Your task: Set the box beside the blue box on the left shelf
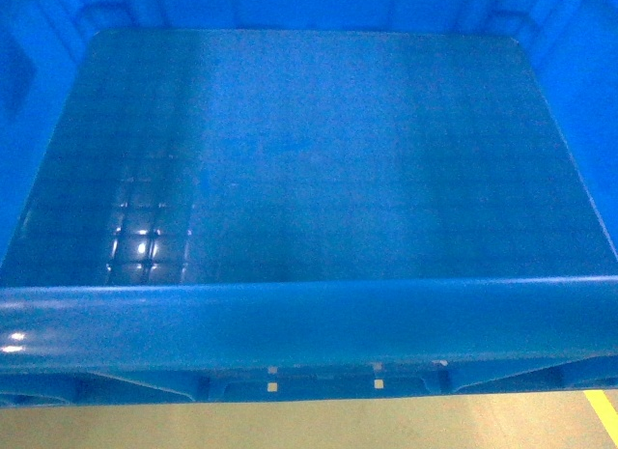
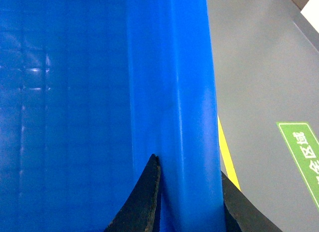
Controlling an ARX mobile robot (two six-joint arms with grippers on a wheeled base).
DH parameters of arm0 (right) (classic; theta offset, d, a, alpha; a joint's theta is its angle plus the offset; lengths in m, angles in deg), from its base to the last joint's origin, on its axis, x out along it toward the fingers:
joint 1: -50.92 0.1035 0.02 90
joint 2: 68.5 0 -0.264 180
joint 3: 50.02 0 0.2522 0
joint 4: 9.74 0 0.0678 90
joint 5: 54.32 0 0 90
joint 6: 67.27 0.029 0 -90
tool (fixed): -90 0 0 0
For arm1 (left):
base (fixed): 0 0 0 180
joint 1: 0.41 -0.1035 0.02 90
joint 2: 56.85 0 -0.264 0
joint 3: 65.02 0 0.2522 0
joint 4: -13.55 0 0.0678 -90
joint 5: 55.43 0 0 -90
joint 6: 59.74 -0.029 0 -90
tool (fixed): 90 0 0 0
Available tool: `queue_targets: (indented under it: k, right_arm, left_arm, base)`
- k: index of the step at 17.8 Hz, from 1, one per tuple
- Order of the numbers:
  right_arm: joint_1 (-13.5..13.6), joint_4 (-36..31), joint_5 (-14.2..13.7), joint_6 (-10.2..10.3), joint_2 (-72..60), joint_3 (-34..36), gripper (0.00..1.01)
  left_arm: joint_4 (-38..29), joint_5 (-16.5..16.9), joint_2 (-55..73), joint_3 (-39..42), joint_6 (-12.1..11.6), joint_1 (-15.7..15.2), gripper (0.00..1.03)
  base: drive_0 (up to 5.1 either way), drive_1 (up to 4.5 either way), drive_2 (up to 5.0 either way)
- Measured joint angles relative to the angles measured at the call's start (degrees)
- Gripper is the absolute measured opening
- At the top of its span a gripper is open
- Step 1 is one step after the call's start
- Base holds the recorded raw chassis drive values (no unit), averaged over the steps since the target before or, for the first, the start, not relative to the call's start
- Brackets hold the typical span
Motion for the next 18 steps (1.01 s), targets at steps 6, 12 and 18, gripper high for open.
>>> queue_targets:
  k: [6, 12, 18]
  right_arm:
    - [0.0, 0.7, -0.1, 0.0, -0.3, 0.0, 0.17]
    - [0.0, 0.4, -0.2, -0.1, 0.1, 0.0, 0.17]
    - [0.0, 0.5, -0.2, -0.1, 0.1, 0.0, 0.17]
  left_arm:
    - [0.5, 0.2, 0.3, 0.0, 0.0, 0.0, 0.11]
    - [0.2, 0.2, 0.1, 0.0, 0.0, 0.0, 0.11]
    - [0.3, 0.1, 0.0, 0.0, 0.0, 0.0, 0.11]
  base:
    - [0.0, 0.00, 0.0]
    - [-3.2, 1.77, 1.8]
    - [-5.0, 2.42, 2.4]
